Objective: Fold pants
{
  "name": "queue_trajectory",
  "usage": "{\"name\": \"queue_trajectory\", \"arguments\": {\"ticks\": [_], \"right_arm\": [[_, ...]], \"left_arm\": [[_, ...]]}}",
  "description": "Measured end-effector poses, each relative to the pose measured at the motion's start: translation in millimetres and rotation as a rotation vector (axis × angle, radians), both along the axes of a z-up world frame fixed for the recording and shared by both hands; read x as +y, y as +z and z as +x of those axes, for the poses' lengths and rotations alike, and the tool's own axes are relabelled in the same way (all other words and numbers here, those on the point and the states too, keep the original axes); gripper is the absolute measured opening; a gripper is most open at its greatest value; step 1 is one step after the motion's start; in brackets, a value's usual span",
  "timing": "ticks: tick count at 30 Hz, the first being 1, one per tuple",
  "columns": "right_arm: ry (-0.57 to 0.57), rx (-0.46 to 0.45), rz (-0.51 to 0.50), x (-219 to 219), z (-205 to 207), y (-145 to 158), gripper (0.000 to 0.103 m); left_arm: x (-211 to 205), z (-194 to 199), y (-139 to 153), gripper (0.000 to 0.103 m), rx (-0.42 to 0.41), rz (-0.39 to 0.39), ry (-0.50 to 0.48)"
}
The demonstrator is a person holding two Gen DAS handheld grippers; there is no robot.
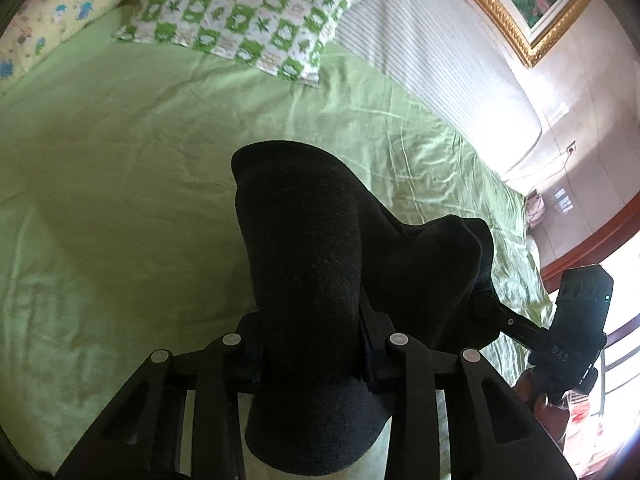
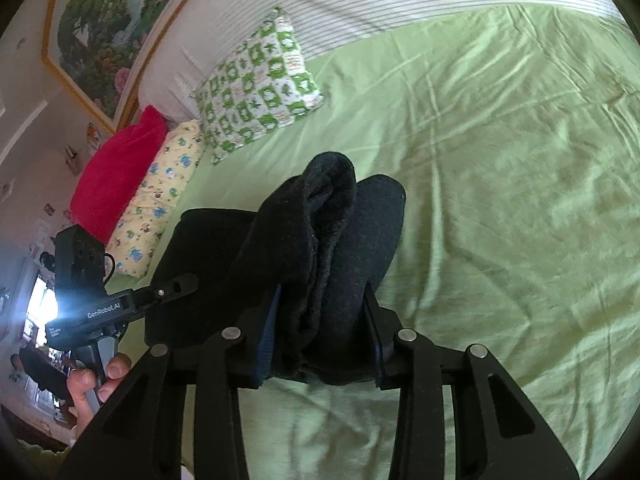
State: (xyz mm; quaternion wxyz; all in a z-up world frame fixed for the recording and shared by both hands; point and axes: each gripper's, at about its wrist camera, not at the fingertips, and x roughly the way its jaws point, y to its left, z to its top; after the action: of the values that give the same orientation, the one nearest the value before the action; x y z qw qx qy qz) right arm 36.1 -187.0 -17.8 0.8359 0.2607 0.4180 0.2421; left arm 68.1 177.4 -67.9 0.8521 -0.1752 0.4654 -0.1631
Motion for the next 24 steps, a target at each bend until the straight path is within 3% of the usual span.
{"name": "queue_trajectory", "arguments": {"ticks": [8,24], "right_arm": [[0.071,-0.039,0.038,36,8,19,0.039],[0.167,-0.036,0.037,111,52,24,0.039]], "left_arm": [[42,-17,27,0.034,-0.052,0.028,0.073],[104,-4,26,0.034,-0.052,0.08,0.175]]}}
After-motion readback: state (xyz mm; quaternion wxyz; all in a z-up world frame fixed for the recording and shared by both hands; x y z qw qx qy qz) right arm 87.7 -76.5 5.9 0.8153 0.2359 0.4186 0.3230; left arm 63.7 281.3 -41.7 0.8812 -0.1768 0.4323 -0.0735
